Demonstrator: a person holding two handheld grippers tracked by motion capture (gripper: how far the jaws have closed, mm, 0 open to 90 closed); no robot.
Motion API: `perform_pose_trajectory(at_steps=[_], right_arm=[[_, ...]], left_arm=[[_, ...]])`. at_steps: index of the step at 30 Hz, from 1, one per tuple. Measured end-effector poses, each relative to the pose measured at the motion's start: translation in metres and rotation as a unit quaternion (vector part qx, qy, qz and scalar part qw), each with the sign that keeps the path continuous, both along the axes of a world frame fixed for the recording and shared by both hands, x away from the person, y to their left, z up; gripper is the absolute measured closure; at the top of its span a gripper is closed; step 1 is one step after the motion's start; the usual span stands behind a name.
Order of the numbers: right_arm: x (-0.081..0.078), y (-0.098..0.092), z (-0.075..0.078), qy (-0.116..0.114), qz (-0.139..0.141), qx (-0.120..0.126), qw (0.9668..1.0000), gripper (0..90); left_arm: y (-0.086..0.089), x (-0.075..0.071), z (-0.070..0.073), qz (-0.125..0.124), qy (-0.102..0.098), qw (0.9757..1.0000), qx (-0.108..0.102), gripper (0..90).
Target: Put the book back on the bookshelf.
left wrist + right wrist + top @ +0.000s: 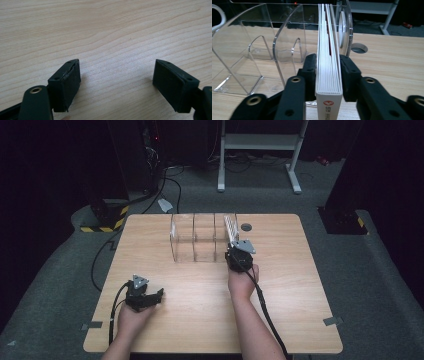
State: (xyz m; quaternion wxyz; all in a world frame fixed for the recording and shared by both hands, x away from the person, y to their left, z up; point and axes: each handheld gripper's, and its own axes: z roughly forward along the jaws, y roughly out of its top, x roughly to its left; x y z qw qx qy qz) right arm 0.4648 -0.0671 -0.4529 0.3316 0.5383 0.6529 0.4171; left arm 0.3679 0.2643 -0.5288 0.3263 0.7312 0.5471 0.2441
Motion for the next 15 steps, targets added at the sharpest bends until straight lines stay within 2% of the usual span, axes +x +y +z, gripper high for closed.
perform_pose_trajectory(at_steps=[2, 6, 15], right_arm=[[-0.002, -0.003, 0.001, -0.001, 0.014, 0.002, 0.9999, 58.9], [-0.012, -0.009, 0.001, -0.002, 0.031, 0.012, 0.9995, 55.3], [-0.034, -0.03, -0.017, 0.004, 0.064, 0.035, 0.9973, 55.5]], left_arm=[[0.0, 0.0, 0.0, 0.0, 0.0, 1.0, 0.0, 22.4], [0.0, 0.0, 0.0, 0.0, 0.001, 1.0, 0.0, 22.4], [0.001, -0.001, 0.0, -0.002, 0.001, 1.0, 0.005, 22.6]])
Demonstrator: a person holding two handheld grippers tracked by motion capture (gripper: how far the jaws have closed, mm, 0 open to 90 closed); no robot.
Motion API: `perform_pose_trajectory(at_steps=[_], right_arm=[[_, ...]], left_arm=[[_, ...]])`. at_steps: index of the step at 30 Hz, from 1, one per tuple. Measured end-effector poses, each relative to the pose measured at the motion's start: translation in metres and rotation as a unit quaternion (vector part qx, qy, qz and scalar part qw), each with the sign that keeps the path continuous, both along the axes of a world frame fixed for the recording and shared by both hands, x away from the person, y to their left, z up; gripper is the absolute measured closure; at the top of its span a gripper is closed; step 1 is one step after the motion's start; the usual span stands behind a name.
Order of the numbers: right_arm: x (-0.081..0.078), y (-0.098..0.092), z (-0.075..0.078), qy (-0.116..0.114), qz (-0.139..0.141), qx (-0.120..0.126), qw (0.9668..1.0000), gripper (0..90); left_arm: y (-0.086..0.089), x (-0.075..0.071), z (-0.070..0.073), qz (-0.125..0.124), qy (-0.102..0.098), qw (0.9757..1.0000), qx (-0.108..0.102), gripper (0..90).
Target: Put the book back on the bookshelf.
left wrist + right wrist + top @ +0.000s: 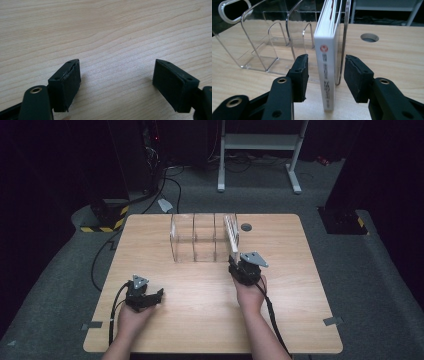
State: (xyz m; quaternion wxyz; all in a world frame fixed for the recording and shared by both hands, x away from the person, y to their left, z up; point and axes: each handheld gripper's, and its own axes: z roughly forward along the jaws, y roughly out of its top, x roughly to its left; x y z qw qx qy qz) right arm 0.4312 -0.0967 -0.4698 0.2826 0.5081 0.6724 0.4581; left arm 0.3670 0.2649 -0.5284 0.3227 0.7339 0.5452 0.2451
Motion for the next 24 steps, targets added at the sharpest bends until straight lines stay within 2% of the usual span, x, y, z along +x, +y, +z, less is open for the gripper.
perform_pose_trajectory(at_steps=[7, 12, 24], right_arm=[[-0.005, -0.008, -0.014, -0.001, 0.021, 0.003, 0.9998, 60.4], [-0.005, -0.008, -0.014, -0.011, 0.022, -0.004, 0.9997, 66.5], [0.002, -0.006, -0.013, -0.005, 0.011, -0.001, 0.9999, 70.7]], left_arm=[[0.0, -0.001, 0.0, 0.002, -0.002, 1.0, -0.002, 22.7], [0.0, -0.001, 0.0, 0.003, -0.002, 1.0, -0.003, 22.7], [0.0, -0.001, 0.0, 0.003, -0.002, 1.0, -0.003, 22.7]])
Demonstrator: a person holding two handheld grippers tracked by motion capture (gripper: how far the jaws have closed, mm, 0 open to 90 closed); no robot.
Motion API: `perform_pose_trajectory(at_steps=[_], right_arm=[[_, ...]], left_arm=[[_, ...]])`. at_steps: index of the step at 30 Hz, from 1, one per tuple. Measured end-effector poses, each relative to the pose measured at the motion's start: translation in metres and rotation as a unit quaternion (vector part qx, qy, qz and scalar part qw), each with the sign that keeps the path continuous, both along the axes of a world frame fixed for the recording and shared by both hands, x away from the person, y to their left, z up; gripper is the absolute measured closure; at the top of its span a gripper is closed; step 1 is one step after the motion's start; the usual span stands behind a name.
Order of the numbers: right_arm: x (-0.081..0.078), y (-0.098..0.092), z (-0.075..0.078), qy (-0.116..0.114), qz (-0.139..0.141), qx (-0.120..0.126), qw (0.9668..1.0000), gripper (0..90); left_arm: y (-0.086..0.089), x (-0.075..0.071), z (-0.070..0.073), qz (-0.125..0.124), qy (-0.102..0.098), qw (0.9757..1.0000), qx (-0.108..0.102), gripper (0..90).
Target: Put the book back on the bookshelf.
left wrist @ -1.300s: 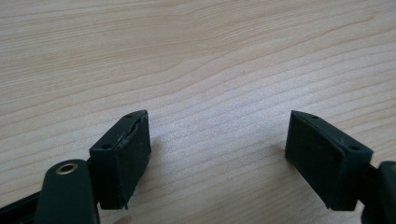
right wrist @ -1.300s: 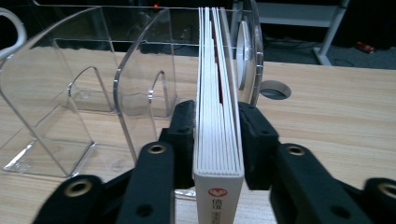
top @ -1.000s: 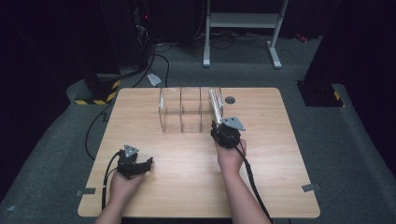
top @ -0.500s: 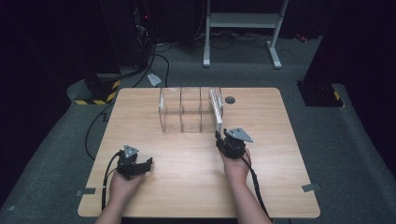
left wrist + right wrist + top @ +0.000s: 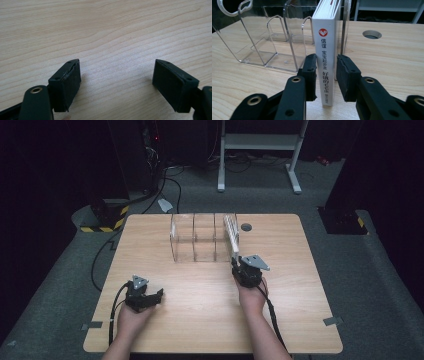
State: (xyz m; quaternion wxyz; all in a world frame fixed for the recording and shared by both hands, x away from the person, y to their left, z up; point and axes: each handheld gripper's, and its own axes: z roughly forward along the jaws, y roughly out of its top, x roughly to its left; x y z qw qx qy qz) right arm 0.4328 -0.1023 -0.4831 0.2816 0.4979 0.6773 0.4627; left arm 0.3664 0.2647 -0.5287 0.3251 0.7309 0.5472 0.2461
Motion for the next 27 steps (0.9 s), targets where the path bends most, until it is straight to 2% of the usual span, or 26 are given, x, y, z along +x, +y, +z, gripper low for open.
perform_pose_trajectory(at_steps=[11, 18, 27], right_arm=[[-0.001, 0.01, 0.002, 0.013, -0.036, 0.018, 0.9991, 73.0], [0.0, 0.02, 0.002, 0.006, -0.055, 0.005, 0.9984, 73.1], [0.004, 0.021, 0.001, 0.005, -0.063, 0.005, 0.998, 73.1]], left_arm=[[0.0, 0.0, 0.0, 0.0, 0.0, 1.0, 0.0, 22.7], [0.0, 0.0, 0.0, -0.001, 0.0, 1.0, 0.0, 22.7], [0.0, 0.0, 0.0, 0.0, 0.0, 1.0, 0.0, 22.7]])
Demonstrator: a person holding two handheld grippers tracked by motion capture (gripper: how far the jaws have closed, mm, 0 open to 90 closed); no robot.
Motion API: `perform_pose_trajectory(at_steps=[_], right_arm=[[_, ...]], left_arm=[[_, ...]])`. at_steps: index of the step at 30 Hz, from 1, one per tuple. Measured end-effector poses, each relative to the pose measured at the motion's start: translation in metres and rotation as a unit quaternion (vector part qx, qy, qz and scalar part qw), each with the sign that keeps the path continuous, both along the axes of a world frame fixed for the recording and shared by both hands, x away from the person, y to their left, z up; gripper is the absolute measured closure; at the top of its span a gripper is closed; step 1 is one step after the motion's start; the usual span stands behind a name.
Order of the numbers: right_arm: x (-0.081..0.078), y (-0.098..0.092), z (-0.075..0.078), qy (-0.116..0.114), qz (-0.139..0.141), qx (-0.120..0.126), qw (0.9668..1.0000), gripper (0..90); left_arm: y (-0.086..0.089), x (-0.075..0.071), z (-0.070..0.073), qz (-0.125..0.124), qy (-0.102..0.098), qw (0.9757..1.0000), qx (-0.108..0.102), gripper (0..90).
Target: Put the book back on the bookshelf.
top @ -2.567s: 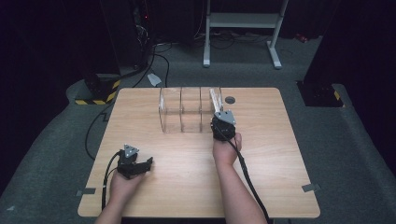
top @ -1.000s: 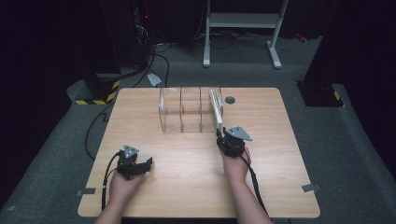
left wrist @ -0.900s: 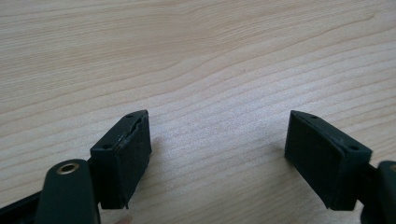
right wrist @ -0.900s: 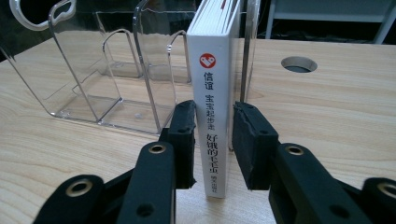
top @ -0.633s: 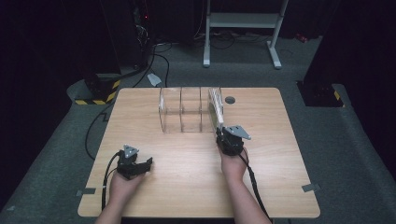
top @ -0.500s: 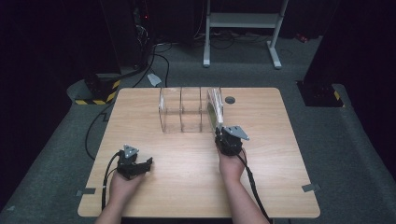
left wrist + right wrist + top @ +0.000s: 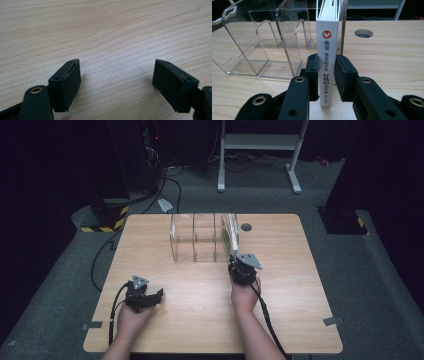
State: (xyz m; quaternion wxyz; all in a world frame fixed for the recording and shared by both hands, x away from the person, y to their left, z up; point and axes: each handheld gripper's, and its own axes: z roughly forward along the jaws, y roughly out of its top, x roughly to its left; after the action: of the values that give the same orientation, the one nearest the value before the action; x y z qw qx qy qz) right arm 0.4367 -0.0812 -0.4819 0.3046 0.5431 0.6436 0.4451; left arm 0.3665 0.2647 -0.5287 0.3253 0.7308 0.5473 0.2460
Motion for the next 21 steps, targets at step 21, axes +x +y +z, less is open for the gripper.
perform_pose_trajectory(at_steps=[21], right_arm=[[0.0011, 0.0023, 0.006, -0.006, 0.009, -0.008, 0.9999, 60.6]], left_arm=[[0.0001, 0.0, 0.0, -0.001, 0.0, 1.0, 0.0, 22.7]])
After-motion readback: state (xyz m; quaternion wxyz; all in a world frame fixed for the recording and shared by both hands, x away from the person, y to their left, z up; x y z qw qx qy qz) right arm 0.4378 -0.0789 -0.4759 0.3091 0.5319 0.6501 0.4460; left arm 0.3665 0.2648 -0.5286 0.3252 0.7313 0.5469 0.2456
